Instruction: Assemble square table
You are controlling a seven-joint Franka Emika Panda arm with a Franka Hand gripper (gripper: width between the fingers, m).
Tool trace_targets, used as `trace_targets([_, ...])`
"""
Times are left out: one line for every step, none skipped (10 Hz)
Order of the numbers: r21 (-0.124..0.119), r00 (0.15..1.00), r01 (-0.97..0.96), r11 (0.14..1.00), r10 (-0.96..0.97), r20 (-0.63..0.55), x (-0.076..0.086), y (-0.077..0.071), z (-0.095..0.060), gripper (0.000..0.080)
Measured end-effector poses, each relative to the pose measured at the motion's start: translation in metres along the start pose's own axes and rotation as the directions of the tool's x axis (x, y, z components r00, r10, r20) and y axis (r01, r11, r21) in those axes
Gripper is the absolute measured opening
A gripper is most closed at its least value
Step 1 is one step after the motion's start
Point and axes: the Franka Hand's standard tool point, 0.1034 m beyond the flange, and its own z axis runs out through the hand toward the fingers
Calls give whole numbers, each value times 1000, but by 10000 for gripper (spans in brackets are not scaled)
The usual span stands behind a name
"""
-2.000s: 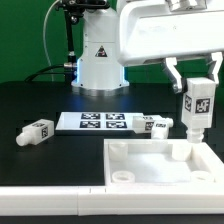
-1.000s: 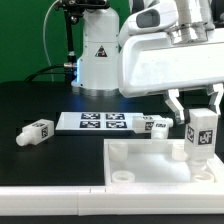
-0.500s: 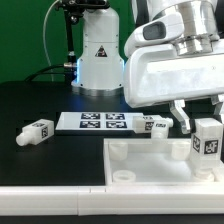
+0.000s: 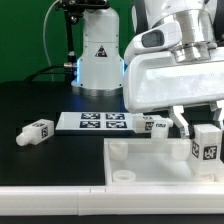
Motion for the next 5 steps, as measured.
trace_targets([-1,1000,0,1000,0,-3,-1,0,0,287])
trace_targets([-1,1000,1,1000,-1,-3,-1,0,0,287])
trace_targets([-1,1000,1,1000,-1,-2,-1,0,0,287])
trace_targets([2,1000,1,1000,-1,11,-2,0,1,461])
trace_targets([10,999,1,1000,-1,44,-2,-2,1,582])
